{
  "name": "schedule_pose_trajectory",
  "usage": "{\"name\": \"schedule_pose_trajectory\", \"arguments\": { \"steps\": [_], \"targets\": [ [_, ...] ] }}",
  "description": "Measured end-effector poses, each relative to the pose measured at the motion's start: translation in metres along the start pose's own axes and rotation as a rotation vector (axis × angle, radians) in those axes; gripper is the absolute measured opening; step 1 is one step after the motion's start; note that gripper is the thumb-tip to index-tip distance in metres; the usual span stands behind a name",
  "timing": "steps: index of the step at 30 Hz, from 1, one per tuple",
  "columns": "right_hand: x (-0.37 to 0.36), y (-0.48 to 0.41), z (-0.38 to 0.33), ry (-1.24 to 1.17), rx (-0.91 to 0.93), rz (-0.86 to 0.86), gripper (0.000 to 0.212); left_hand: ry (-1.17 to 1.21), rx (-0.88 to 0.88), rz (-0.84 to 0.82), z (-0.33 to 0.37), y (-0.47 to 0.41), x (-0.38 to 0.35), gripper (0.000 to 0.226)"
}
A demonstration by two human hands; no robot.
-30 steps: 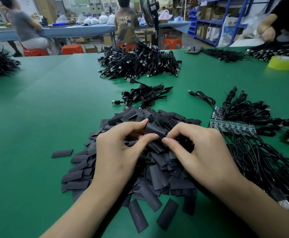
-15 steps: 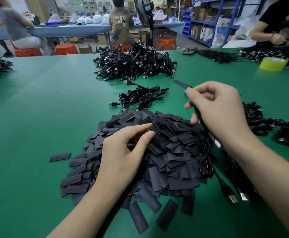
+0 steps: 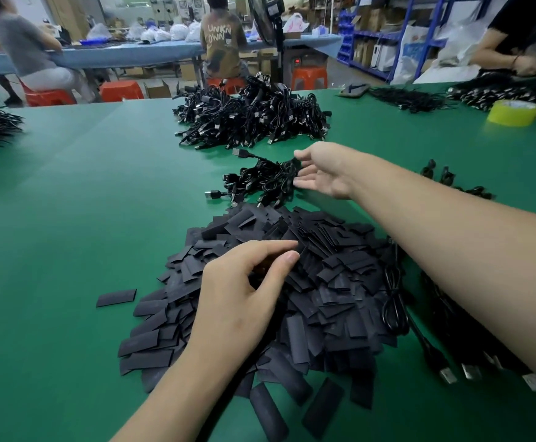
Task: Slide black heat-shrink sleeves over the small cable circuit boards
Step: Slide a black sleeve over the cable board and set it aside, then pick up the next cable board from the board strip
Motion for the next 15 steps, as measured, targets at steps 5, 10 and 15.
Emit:
{"name": "schedule_pose_trajectory", "arguments": {
  "steps": [5,10,15],
  "targets": [
    [0.050,0.028,-0.019,0.749,0.503,0.006,0.030,0.002,-0.001,-0.010,0.000,0.001,-0.001,0.015],
    [0.119,0.054,-0.005,1.520,0.606,0.065,0.026,-0.005,-0.008,-0.019,0.003,0.001,-0.001,0.015],
    [0.136,0.063,0.017,1.584,0.579,0.053,0.028,-0.018,-0.022,-0.018,0.005,0.001,-0.001,0.014]
  ]
}}
Point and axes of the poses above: each hand's wrist, its own y-axis away from the middle knuckle, its own x-axis out of the back of the hand, z = x × y, the point moved 7 cm from there along -y, towards the middle knuckle, and after that the axes turned 15 degrees about z, right-handed, at the moved point
